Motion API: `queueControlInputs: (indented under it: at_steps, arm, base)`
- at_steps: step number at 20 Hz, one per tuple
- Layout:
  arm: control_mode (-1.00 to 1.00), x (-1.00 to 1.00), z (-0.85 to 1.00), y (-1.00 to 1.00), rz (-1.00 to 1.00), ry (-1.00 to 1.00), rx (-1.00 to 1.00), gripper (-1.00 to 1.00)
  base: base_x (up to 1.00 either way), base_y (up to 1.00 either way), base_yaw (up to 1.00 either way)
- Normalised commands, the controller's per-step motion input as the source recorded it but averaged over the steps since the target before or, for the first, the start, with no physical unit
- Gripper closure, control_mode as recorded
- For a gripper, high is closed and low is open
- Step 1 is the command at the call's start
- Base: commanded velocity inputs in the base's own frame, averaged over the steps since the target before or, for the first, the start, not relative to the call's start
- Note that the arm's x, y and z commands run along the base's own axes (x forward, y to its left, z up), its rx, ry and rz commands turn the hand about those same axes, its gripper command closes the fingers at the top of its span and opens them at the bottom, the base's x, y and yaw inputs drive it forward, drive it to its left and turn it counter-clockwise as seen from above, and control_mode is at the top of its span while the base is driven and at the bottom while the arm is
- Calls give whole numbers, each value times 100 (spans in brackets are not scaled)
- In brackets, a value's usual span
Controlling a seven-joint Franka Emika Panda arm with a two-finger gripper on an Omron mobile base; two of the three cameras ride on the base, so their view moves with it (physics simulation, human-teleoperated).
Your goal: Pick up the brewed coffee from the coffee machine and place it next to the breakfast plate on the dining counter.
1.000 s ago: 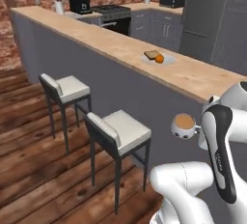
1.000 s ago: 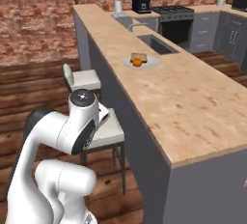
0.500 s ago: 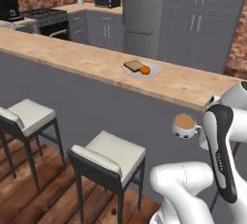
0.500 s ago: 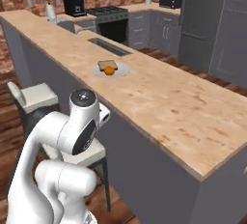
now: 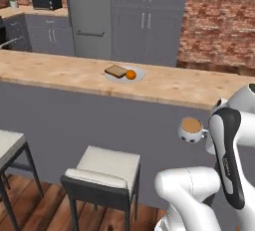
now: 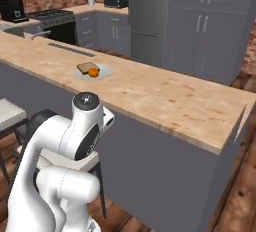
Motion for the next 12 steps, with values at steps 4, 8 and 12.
queueControlInputs:
  at_steps: [4, 8, 12]
  arm:
    - [100, 0, 0, 0, 0, 0, 0, 100]
    - [100, 0, 0, 0, 0, 0, 0, 100]
    - [100, 0, 0, 0, 0, 0, 0, 100]
  base:
    - [33, 52, -55]
    - [37, 57, -51]
    - [42, 41, -34]
